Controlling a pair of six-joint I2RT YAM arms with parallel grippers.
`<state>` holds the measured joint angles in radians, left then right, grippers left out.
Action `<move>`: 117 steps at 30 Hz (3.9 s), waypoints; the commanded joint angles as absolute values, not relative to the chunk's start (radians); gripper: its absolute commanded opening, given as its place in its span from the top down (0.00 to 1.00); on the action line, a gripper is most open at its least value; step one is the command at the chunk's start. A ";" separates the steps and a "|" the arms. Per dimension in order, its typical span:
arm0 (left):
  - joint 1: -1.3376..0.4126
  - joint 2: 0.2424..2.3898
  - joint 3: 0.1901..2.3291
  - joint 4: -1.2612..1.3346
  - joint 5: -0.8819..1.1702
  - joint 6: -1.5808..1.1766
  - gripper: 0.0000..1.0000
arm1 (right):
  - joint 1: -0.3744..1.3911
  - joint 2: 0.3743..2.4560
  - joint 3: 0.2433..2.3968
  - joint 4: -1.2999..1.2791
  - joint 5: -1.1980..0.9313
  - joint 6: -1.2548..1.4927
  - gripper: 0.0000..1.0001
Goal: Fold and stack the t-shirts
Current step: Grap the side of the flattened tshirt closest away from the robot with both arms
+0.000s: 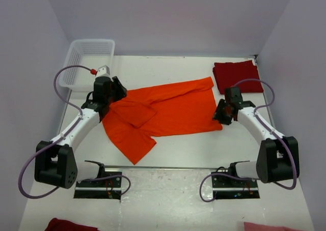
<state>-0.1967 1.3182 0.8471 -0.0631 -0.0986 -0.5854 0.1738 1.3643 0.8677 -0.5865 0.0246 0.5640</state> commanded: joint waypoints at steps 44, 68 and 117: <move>-0.284 1.259 0.718 -0.244 -0.184 -0.672 0.54 | 0.005 1.465 1.054 -0.469 -0.127 0.587 0.57; -0.291 1.183 0.660 -0.273 -0.144 -0.649 0.54 | -0.101 1.367 0.684 -0.419 -0.100 0.649 0.59; -0.590 1.290 0.788 -0.684 -0.291 -0.860 0.58 | -0.101 1.305 0.650 -0.367 -0.253 0.621 1.00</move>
<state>-0.5377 1.2892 0.7017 -0.5091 -0.1802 -0.7841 -0.1005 1.3060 0.6224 -0.4114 -0.2165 0.6430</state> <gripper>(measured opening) 0.410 0.007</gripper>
